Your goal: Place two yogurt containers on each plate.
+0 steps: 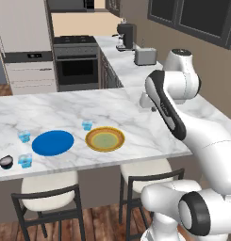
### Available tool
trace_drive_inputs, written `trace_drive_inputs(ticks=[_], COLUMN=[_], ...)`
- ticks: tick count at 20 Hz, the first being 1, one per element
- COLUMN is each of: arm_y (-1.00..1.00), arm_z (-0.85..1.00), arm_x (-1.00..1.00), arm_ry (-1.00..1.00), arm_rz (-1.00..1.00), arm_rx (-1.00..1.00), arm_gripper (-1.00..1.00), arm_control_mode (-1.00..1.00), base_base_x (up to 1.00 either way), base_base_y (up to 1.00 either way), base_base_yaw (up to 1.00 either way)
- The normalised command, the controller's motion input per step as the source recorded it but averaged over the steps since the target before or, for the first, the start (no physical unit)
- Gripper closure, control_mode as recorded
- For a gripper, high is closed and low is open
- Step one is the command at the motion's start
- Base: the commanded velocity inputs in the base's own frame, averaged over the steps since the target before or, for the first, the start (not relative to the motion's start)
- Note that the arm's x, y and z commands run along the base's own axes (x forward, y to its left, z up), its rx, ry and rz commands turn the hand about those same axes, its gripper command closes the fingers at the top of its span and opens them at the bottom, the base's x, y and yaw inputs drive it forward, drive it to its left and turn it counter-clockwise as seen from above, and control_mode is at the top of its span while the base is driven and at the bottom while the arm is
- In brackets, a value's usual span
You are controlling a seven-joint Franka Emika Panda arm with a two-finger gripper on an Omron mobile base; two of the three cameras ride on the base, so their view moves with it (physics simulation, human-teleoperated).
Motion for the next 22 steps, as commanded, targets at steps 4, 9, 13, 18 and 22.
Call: trace_drive_inputs(ticks=[4,9,13,18,22], arm_y=[0.14,0.49,0.69,0.73,0.62], arm_z=[-0.12,-0.21,-0.27,-0.26,-0.28], arm_x=[0.08,0.42,0.51,0.51,0.62], arm_ry=[0.0,0.0,0.03,0.03,0.03], arm_rz=[0.0,0.0,0.0,-0.04,-0.02], arm_rx=[0.0,0.0,0.0,0.0,0.0], arm_gripper=[-1.0,-1.0,-1.0,-1.0,-1.0], arm_control_mode=[-1.0,-1.0,-1.0,-1.0,-1.0], base_base_x=[0.0,0.0,0.0,0.0,0.0], base_base_y=[0.0,0.0,0.0,0.0,0.0], base_base_yaw=[0.0,0.0,0.0,0.0,0.0])
